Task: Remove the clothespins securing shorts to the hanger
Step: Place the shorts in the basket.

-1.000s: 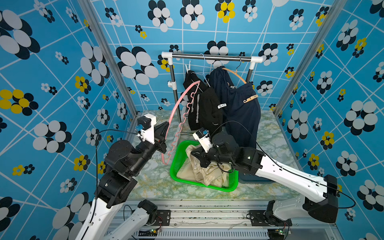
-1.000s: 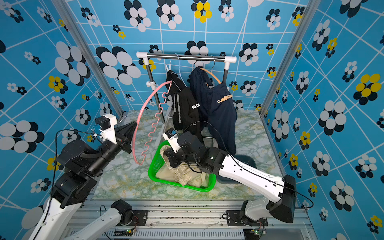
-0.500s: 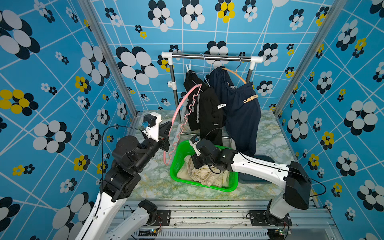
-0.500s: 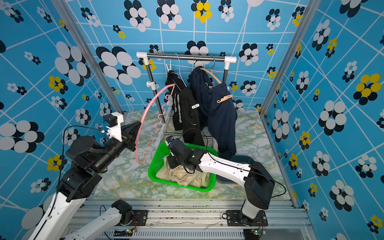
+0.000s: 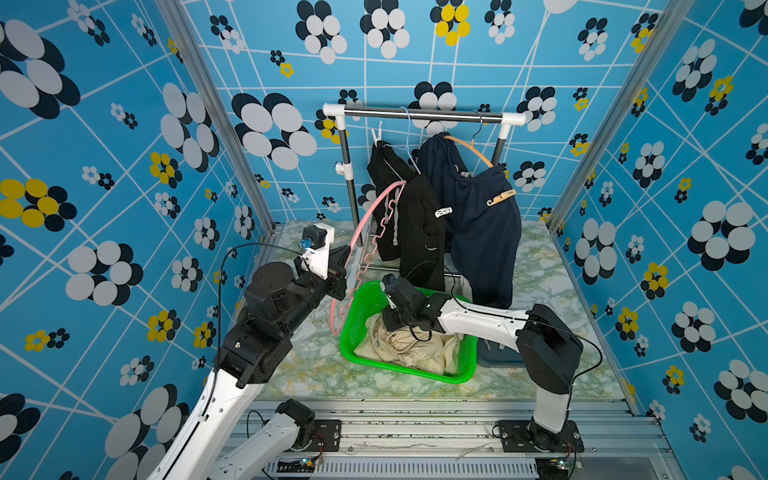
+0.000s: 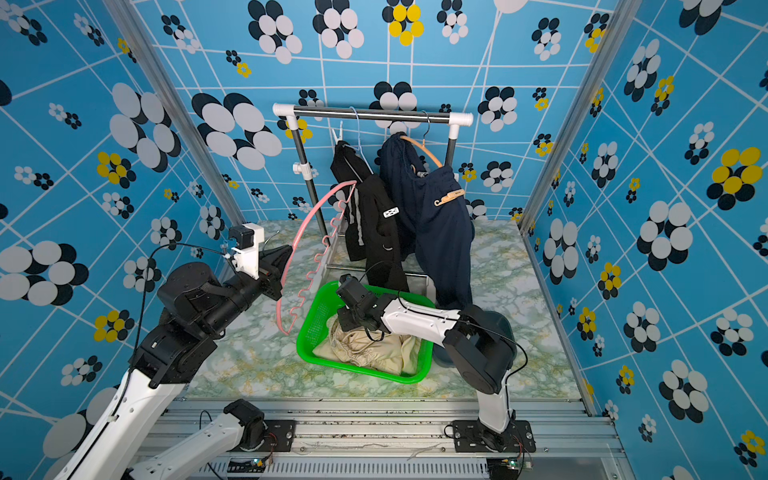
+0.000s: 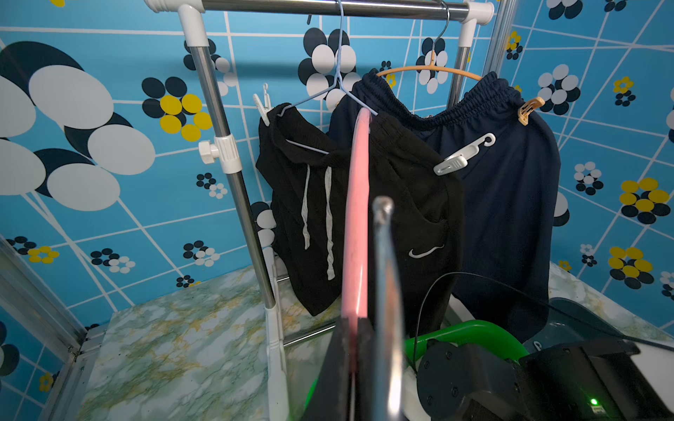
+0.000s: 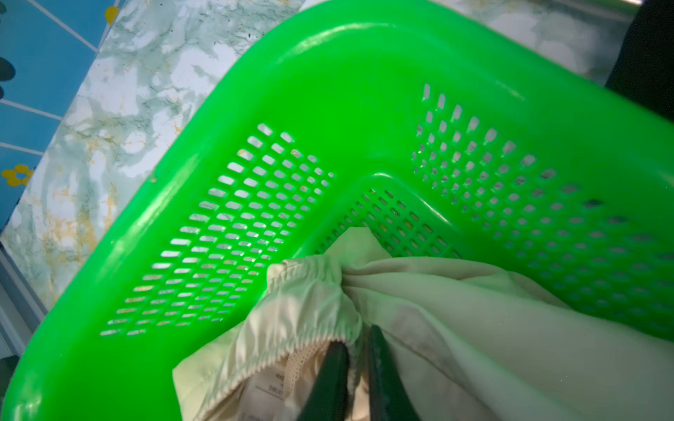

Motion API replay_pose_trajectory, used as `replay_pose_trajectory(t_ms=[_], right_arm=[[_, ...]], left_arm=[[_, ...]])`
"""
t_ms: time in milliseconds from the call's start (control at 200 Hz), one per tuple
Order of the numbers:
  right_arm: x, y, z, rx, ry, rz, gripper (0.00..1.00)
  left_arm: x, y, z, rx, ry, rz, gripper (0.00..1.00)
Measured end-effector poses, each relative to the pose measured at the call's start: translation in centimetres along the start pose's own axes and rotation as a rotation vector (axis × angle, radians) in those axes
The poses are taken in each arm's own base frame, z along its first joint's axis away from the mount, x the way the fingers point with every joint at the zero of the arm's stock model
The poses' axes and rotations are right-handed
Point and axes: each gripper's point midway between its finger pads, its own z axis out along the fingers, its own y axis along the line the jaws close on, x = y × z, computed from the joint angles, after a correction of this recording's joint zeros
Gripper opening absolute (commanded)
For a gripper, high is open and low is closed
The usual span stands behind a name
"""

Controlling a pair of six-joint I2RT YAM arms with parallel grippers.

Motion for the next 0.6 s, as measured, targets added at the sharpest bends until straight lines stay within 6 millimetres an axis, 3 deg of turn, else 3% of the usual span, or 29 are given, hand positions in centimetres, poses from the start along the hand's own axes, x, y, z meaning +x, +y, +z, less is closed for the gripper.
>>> replay_pose_trajectory(t_ms=[170, 205, 290, 485, 600], right_arm=[[-0.4, 0.2, -0.3, -0.006, 0.003, -0.004, 0.42], [-0.5, 0.3, -0.5, -0.008, 0.002, -0.008, 0.51], [-0.9, 0.6, -1.9, -0.022, -0.006, -0.015, 0.52], [-3.0, 1.5, -9.0, -0.082, -0.106, -0.017, 0.52], [-3.0, 1.9, -13.1, -0.107, -0.149, -0.026, 0.38]], left_arm=[[1.2, 0.4, 0.3, -0.013, 0.037, -0.002, 0.0], [1.4, 0.5, 0.4, -0.019, 0.044, -0.002, 0.0], [1.8, 0.8, 0.3, -0.028, 0.059, -0.003, 0.0], [3.0, 1.3, -0.1, -0.043, 0.107, -0.006, 0.0], [3.6, 1.3, -0.4, -0.046, 0.132, -0.008, 0.0]])
